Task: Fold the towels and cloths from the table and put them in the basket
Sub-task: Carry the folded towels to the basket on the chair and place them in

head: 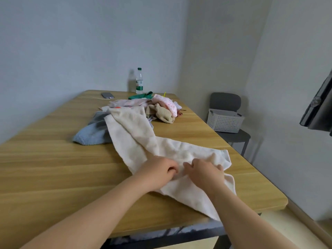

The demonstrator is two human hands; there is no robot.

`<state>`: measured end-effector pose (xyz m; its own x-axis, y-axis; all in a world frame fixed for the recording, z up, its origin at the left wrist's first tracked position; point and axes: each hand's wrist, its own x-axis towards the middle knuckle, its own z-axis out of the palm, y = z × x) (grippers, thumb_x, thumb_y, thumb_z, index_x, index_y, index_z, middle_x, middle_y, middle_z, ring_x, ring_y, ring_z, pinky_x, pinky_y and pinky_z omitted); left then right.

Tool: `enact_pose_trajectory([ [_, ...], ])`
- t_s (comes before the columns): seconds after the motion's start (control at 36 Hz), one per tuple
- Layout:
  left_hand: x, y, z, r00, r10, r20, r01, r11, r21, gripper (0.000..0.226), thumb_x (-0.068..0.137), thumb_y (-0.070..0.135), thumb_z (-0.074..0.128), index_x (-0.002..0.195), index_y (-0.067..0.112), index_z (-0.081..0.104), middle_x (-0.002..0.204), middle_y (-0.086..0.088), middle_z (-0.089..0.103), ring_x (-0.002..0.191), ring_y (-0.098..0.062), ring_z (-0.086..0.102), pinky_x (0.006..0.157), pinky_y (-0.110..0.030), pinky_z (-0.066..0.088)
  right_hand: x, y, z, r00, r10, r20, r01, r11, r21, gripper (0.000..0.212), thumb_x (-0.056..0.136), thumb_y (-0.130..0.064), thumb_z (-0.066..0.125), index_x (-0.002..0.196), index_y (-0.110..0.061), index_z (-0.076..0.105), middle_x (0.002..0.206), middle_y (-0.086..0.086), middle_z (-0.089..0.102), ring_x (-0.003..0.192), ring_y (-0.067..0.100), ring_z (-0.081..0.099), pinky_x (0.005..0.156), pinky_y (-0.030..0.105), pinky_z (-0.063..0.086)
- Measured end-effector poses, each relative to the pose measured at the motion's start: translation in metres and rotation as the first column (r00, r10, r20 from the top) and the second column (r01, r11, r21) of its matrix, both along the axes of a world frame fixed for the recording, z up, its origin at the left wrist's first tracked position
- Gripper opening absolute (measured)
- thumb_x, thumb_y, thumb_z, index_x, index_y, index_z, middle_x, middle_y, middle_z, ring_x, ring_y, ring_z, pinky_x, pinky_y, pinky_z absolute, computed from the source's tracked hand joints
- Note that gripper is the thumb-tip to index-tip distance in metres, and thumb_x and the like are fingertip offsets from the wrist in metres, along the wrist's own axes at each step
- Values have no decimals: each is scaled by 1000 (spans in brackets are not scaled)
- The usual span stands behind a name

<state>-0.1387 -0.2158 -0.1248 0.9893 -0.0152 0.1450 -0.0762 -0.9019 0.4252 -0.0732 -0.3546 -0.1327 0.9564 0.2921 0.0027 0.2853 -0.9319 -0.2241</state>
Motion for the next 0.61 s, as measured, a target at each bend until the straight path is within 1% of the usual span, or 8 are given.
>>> enact_pose_trajectory([
  [0.06, 6, 6, -5, 998, 22, 51, -27, 994, 106, 33, 96, 19, 42, 124, 27, 56, 129, 8, 51, 123, -11, 42, 98, -24, 33, 0, -2, -5, 1000, -3, -24, 4, 999, 50, 28, 93, -45, 35, 84, -21, 47, 94, -1, 59, 99, 22, 54, 85, 36, 32],
  [0.11, 10, 14, -12, 995, 63, -83, -43, 973, 226, 40, 98, 28, 36, 138, 31, 39, 148, 6, 29, 138, -17, 21, 109, -32, 25, -3, -4, -9, 1000, 3, -20, -1, 996, 94, 22, 89, -43, 40, 80, -23, 42, 99, -2, 58, 103, 23, 52, 85, 36, 35],
  [0.17, 10, 19, -15, 962, 155, -225, -74, 941, 330, 43, 99, 41, 25, 141, 36, 30, 153, 3, 20, 138, -24, 19, 107, -36, 26, -4, -8, -12, 1000, 13, 0, -13, 996, 85, 26, 91, -46, 40, 101, -23, 48, 117, -2, 57, 116, 23, 47, 95, 38, 32],
  [0.25, 6, 13, -6, 945, 208, -254, -70, 883, 463, 49, 95, 54, 25, 140, 35, 33, 145, 0, 34, 130, -26, 32, 93, -33, 34, 2, -17, -15, 999, 46, 19, -47, 996, 70, 41, 95, -46, 36, 132, -28, 39, 139, -6, 47, 131, 21, 37, 105, 40, 23],
  [0.36, -4, -7, 17, 937, 54, -344, -1, 988, 153, 43, 94, 50, 36, 131, 32, 48, 122, 1, 58, 106, -19, 57, 87, -31, 45, 9, -24, -8, 998, 59, -19, -58, 997, 44, 44, 98, -30, 27, 142, -37, 31, 144, -9, 42, 133, 19, 33, 110, 42, 20],
  [0.42, -5, -10, 19, 963, 17, -267, -19, 1000, -4, 36, 96, 42, 38, 129, 35, 49, 111, 3, 63, 92, -17, 62, 84, -31, 49, 7, -20, -4, 999, 6, -43, -3, 998, 59, 51, 96, -18, 24, 143, -37, 27, 145, -6, 40, 135, 21, 29, 113, 44, 12],
  [0.53, 9, 7, 8, 987, 112, 118, -130, 980, 149, 33, 99, 28, 35, 128, 34, 49, 134, 11, 47, 122, -12, 42, 98, -29, 37, 1, -7, -9, 998, -17, 56, 7, 983, 183, 58, 91, -10, 27, 144, -34, 23, 151, -4, 27, 136, 24, 25, 109, 44, 18],
  [0.61, 16, 25, -10, 984, 158, -84, -131, 956, 261, 42, 98, 38, 32, 140, 39, 31, 153, 11, 18, 141, -16, 12, 111, -38, 17, -1, -3, -20, 994, 102, 39, -108, 975, 193, 46, 99, -30, 26, 144, -38, 24, 151, -11, 27, 138, 17, 25, 109, 43, 19],
])
